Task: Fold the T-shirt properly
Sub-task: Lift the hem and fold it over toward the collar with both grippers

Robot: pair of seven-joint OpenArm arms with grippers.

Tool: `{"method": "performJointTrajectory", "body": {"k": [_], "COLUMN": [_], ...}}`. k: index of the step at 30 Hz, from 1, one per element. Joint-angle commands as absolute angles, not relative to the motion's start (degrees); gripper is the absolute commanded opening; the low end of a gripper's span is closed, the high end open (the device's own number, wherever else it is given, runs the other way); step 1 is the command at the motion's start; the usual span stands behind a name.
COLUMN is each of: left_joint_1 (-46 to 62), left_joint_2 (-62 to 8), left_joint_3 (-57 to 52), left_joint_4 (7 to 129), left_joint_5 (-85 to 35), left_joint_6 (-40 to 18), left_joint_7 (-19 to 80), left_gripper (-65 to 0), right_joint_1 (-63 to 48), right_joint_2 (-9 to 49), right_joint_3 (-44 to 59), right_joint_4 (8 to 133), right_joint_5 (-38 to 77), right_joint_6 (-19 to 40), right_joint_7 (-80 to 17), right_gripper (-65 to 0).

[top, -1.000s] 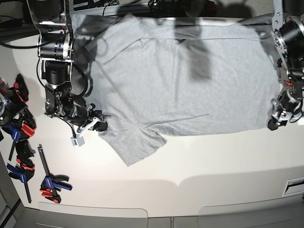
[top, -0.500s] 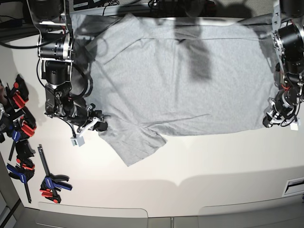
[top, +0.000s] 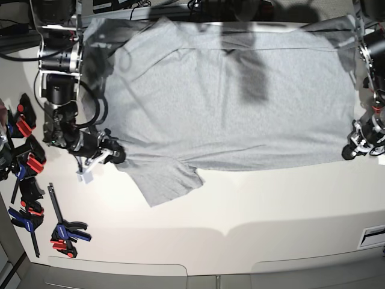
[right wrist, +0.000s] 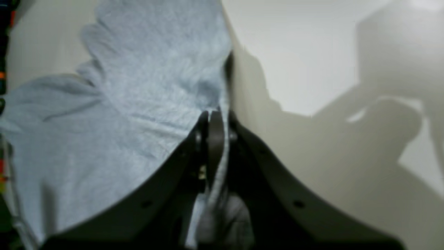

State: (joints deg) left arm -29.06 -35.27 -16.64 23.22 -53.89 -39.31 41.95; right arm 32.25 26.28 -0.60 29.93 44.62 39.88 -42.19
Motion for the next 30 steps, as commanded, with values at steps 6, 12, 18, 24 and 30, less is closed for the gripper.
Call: {"method": "performJointTrajectory", "body": {"k": [6, 12, 18, 24, 30], "left_joint_1": [-30.3, -28.6, -21.7, -12.1, -3.5], "left_joint_2": [-38.7, -40.3, -40.3, -39.9, -39.7], "left_joint_3": [-16.8, -16.8, -16.8, -19.0, -24.4], "left_joint_4": [24.0, 24.2, 27.0, 39.9, 51.5], "left_joint_5": [-62.7, -72.4, -79.6, -80.8, -77.5], "left_joint_6": [-40.0, -40.0, -40.0, -40.0, -40.0], "left_joint_7": [48.3, 55.5, 57.6, 57.6, 57.7], "left_gripper": [-65.0, -65.0, -65.0, -65.0, -65.0], "right_joint_1": [34.1, 33.5, 25.7, 12.9, 2.7], "right_joint_2": [31.0, 32.2, 32.2, 31.7, 30.4], "right_joint_3": [-0.3, 3.9, 13.6, 22.1, 30.4], "right_joint_4": [31.6, 32.4, 40.9, 58.2, 72.9], "right_joint_5": [57.8, 69.1, 77.1, 77.1, 76.9], "right_joint_6": [40.0, 40.0, 40.0, 40.0, 40.0], "right_joint_7": [-50.8, -62.4, -70.3, -70.8, -73.0], "right_gripper": [-65.0, -65.0, -65.0, -65.0, -65.0]}}
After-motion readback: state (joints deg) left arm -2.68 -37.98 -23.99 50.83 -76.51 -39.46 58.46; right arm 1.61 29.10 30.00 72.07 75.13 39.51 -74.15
